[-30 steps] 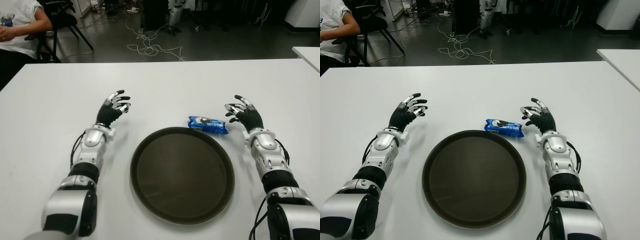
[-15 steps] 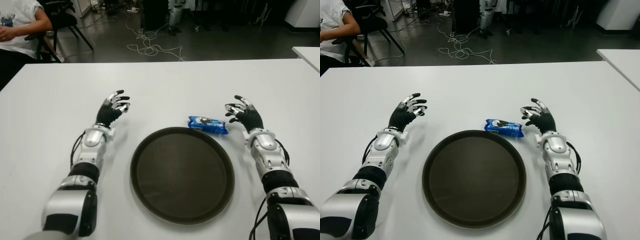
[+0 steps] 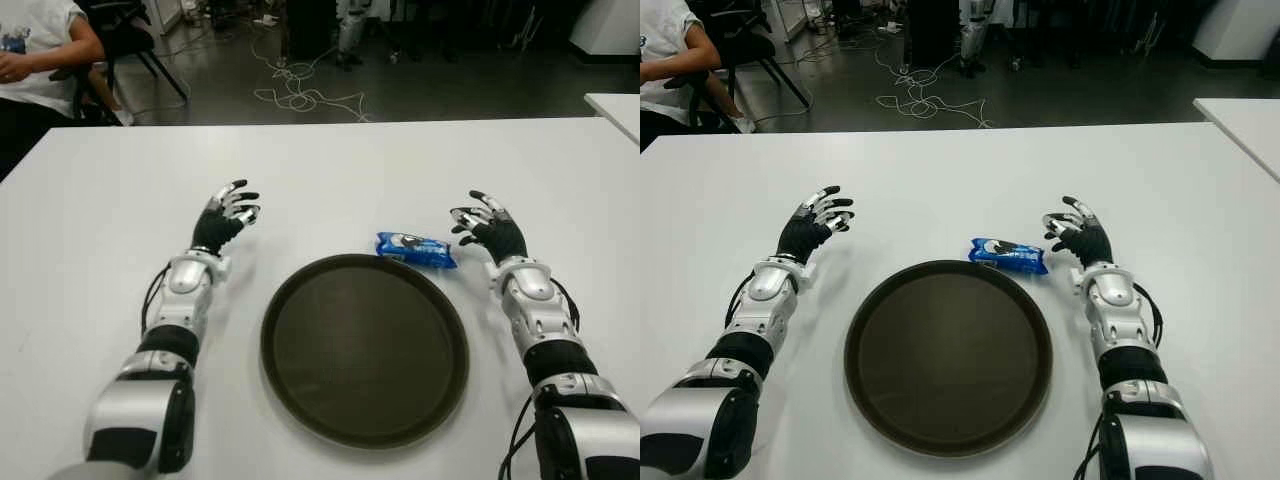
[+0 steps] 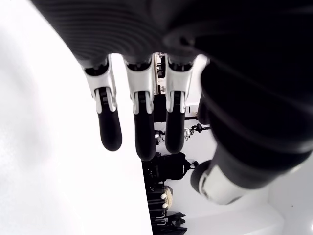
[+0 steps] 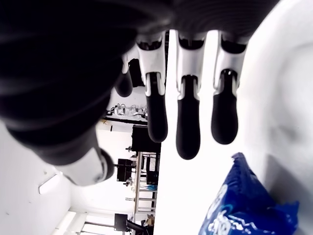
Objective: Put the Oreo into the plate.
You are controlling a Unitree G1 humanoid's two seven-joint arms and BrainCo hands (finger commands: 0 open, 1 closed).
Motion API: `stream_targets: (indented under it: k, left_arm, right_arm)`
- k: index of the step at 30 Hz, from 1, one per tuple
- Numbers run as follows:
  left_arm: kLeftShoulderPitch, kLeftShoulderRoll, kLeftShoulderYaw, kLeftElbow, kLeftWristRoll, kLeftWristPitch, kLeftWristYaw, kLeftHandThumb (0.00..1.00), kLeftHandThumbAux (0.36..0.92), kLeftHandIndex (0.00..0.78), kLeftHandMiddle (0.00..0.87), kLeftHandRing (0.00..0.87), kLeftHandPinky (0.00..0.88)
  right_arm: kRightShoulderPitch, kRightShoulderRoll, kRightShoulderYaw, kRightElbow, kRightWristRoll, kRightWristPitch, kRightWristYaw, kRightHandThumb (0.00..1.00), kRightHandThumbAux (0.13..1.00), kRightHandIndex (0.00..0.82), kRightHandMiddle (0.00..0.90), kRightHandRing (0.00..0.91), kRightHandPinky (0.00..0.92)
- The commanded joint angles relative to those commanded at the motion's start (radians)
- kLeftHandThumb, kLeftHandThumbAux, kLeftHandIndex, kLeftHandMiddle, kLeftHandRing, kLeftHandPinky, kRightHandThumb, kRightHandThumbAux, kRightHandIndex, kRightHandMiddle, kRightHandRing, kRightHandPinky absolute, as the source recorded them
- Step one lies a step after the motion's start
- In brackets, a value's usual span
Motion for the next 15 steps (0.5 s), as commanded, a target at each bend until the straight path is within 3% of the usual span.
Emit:
stream_targets:
  k: [15]
  left_arm:
    - [0.0,0.002,-0.005,-0.001,0.01,0.001,0.002,0.396,0.795,0.168,0.274,0.279,0.304]
  right_arm:
    - [0.0,0.0,-0.003,-0.003,-0.01,-0.02,-0.039,0.321,0.7,0.143,0.363,0.484,0.593]
